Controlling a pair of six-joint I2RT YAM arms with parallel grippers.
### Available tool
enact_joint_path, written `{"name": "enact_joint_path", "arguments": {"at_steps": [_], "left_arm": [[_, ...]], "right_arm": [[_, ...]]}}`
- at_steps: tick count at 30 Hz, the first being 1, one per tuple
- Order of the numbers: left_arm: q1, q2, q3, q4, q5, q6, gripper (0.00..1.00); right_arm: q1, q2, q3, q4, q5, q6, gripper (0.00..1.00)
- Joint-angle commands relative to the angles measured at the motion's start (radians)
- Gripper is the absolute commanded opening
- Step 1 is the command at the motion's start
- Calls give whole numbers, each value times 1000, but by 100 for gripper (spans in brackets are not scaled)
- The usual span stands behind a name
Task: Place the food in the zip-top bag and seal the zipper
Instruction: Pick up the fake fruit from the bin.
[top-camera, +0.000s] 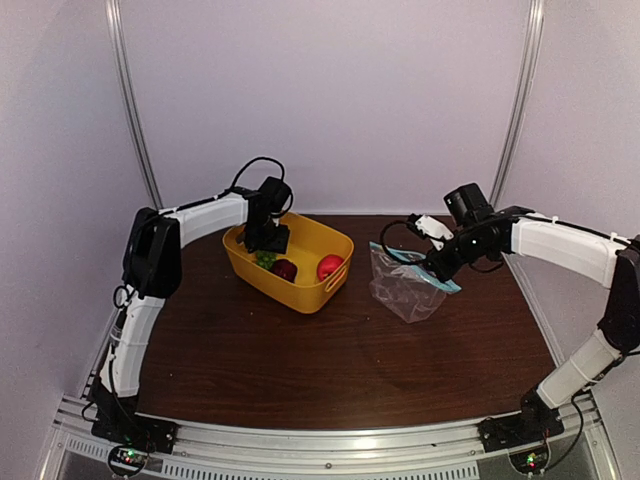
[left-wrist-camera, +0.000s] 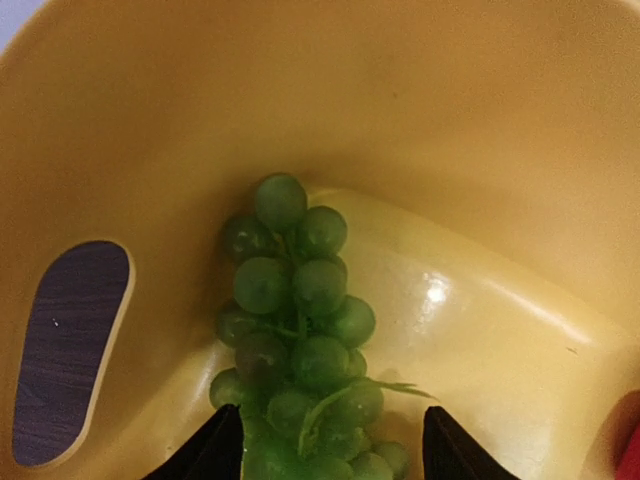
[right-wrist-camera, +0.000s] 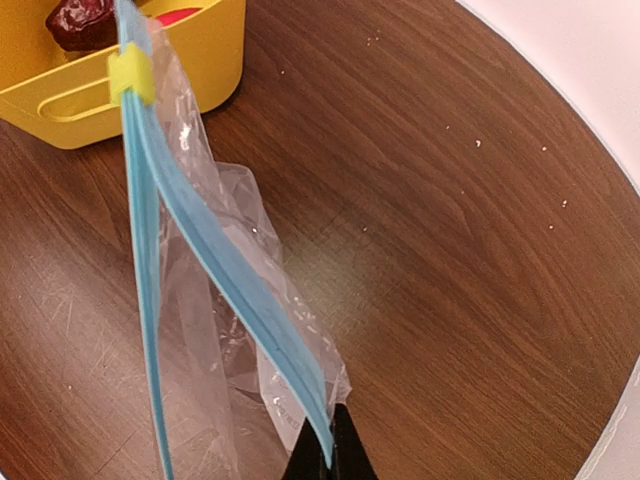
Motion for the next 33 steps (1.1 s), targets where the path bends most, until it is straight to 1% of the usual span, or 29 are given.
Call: {"name": "enact_joint_path", "arguments": {"at_steps": [1, 3, 4, 7, 8, 11, 12, 13, 15, 16, 17, 23, 28, 31, 33], "left_arm": [[15, 43, 45, -22, -17, -12, 61], [18, 62, 54, -20, -5, -8, 55], [18, 68, 57, -13, 0, -2, 50], [19, 70, 58, 11, 2, 11, 42], [20, 72, 58, 20, 5, 15, 37], [26, 75, 74, 26, 26, 29, 20], [26, 69, 78, 29, 37, 33, 13], [25, 54, 74, 35, 47, 36, 8], [23, 2, 46, 76, 81, 53, 4], [19, -32, 27, 102, 87, 60, 2], [15, -72, 8, 122, 92, 65, 0], [-20, -317, -119, 278, 91, 85, 0], [-59, -471, -245, 396, 160, 76, 0], [-97, -539, -309, 470, 247, 47, 0], [-132, -587, -371, 547, 292, 14, 0]], "right_arm": [[0, -36, 66, -54, 82, 17, 0], [-2, -47, 81, -64, 109, 17, 0], [-2, -52, 89, -71, 120, 16, 0], [-2, -64, 112, -97, 130, 11, 0], [-2, -67, 119, -108, 132, 11, 0], [-2, -82, 141, -138, 147, 6, 0], [-2, -88, 144, -143, 157, 3, 0], [-2, -95, 145, -146, 171, -1, 0], [-2, -106, 146, -149, 186, -6, 0], [-2, -112, 146, -150, 220, -5, 0], [-4, -116, 145, -152, 232, -2, 0], [-4, -134, 147, -149, 308, 23, 0], [-8, -131, 158, -170, 334, 21, 0], [-8, -139, 151, -161, 333, 39, 0], [-8, -145, 137, -138, 340, 66, 0]]}}
